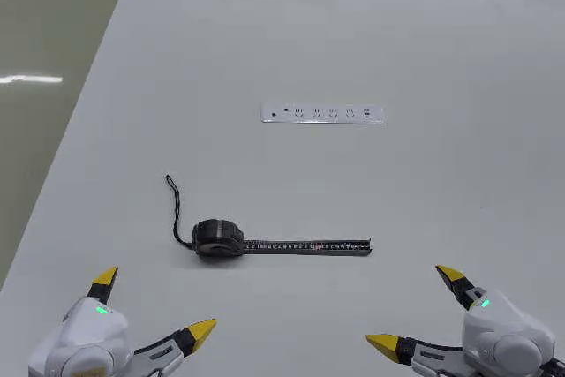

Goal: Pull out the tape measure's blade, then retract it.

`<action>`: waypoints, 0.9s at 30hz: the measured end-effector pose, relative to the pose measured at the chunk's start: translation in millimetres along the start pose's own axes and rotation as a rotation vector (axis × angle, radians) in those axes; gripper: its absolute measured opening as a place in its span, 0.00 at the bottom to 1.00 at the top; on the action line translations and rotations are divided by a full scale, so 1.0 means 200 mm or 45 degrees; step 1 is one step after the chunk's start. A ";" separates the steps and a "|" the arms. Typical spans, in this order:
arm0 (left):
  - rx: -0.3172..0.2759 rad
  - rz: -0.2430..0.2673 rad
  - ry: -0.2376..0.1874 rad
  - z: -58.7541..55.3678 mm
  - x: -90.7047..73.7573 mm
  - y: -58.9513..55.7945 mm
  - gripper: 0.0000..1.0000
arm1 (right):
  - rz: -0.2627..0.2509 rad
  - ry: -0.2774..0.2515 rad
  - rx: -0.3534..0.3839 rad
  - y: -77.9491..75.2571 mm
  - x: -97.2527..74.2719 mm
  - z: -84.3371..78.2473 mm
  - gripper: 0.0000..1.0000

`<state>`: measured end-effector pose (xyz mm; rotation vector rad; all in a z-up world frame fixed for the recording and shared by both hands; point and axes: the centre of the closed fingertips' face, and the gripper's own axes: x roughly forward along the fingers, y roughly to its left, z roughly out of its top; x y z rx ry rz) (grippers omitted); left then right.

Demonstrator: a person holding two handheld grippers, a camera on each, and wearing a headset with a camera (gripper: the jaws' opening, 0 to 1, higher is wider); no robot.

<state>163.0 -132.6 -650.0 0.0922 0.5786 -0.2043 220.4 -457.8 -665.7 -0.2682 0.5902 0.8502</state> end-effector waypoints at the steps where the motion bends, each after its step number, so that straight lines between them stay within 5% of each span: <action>1: -0.001 0.010 0.011 -0.01 0.01 0.00 0.99 | 0.005 -0.001 0.001 0.00 0.00 0.00 0.97; 15: -0.018 0.120 -0.026 0.00 0.09 -0.02 0.99 | 0.112 -0.070 -0.069 0.00 0.03 0.02 0.85; 27: -0.055 0.179 -0.052 0.02 0.18 -0.04 0.98 | 0.182 -0.032 -0.161 -0.06 0.09 -0.04 0.78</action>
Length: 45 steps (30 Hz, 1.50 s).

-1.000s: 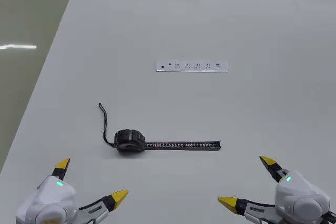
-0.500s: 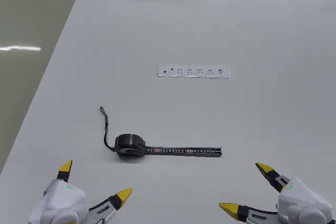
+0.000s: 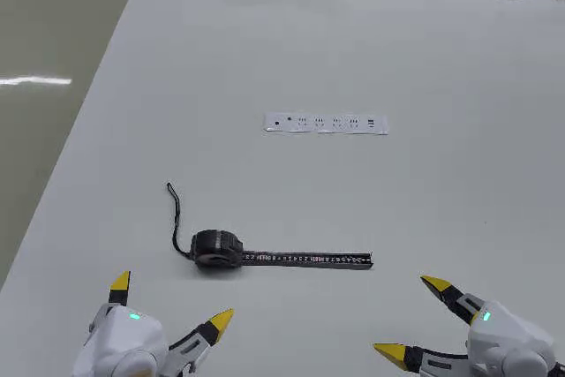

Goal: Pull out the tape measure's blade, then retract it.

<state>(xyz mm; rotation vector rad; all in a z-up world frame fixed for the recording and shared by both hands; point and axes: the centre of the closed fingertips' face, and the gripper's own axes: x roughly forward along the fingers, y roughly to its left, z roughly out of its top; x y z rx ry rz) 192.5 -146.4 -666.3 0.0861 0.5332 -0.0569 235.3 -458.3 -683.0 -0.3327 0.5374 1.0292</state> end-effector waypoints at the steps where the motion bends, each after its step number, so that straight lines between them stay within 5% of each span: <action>1: -0.005 0.004 -0.005 0.00 0.01 -0.01 0.98 | 0.013 0.003 -0.020 -0.01 0.01 0.00 0.76; 12: -0.050 0.076 0.016 -0.03 0.11 -0.04 0.94 | 0.099 0.028 -0.179 -0.11 0.08 -0.01 0.63; 26: -0.103 0.136 -0.018 -0.05 0.28 -0.09 0.88 | 0.246 0.052 -0.307 -0.20 0.18 -0.03 0.49; 45: -0.190 0.228 -0.018 -0.08 0.49 -0.06 0.84 | 0.364 0.120 -0.411 -0.29 0.32 -0.08 0.39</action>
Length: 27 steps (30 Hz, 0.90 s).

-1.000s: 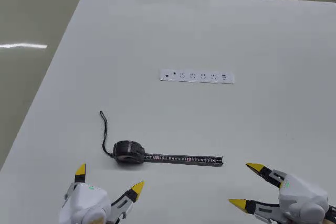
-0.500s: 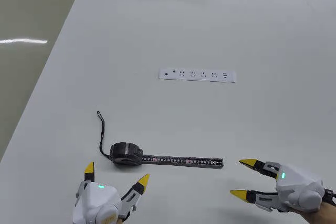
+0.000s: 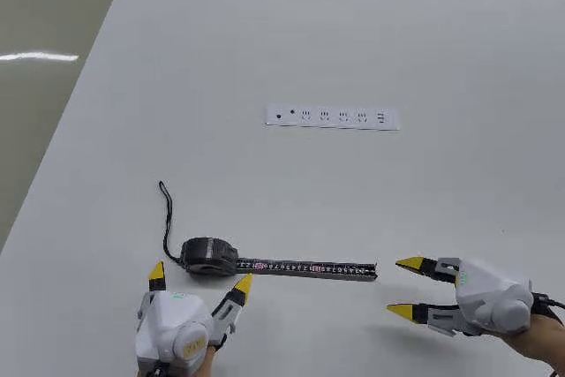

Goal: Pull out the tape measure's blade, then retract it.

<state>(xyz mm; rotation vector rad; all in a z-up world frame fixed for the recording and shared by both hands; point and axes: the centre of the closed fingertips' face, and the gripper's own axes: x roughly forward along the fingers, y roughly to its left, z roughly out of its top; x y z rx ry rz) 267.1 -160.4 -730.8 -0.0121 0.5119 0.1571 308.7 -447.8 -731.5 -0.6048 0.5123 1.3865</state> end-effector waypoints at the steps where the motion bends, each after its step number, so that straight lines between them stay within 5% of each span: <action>1: -0.005 0.005 -0.002 0.00 0.01 0.00 0.84 | 0.008 0.002 -0.010 -0.01 0.01 0.00 0.39; 15: -0.019 0.054 -0.040 0.04 0.08 0.00 0.80 | 0.122 0.037 -0.079 -0.06 0.14 -0.05 0.30; 27: -0.025 0.062 -0.049 0.05 0.11 0.01 0.76 | 0.184 0.046 -0.037 -0.08 0.23 -0.10 0.26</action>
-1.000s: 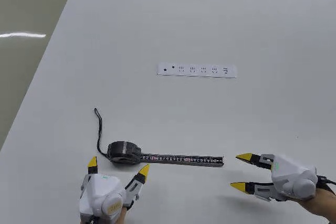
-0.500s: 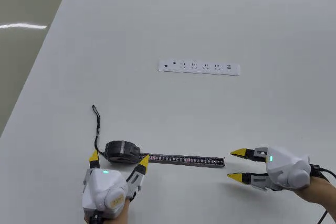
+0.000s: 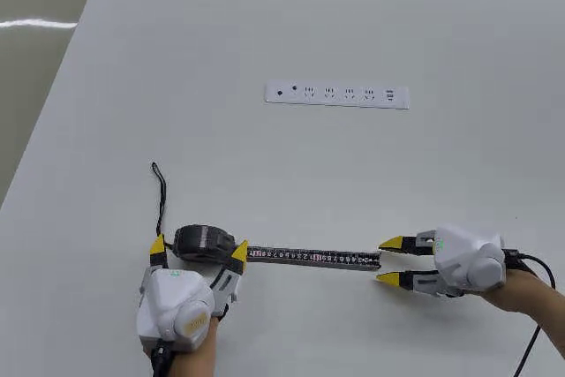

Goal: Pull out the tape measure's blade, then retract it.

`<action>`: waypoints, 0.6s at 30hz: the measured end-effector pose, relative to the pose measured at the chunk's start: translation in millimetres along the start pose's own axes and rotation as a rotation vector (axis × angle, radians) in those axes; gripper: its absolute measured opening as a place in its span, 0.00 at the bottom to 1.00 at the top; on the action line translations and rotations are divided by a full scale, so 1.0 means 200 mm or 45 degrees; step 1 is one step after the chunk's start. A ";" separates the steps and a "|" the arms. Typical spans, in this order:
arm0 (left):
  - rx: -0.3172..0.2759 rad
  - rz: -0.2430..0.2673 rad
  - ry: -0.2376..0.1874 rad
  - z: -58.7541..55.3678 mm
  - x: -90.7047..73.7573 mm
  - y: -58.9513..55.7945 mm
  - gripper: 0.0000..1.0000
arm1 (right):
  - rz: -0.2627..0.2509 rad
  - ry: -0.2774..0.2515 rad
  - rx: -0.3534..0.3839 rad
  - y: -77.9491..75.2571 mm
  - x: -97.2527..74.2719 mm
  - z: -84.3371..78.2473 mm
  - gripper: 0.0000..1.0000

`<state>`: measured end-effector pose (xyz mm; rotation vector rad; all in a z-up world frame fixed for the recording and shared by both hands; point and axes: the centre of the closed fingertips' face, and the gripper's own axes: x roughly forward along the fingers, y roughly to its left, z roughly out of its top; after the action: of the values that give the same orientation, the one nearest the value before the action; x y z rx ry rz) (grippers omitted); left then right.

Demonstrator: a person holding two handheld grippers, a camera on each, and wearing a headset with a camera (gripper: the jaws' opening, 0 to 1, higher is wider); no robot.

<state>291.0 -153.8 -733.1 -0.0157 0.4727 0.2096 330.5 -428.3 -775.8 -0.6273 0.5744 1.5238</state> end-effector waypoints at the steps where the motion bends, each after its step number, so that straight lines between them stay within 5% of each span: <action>1: -0.004 0.003 0.001 0.00 0.00 0.00 0.76 | 0.001 -0.002 0.007 -0.01 0.01 0.00 0.25; 18: 0.000 0.013 0.015 -0.01 0.04 0.02 0.74 | 0.019 -0.001 -0.002 -0.01 0.05 -0.02 0.14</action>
<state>296.3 -149.4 -739.2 -0.0148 0.4846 0.2195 333.4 -424.6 -785.3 -0.6244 0.5786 1.5385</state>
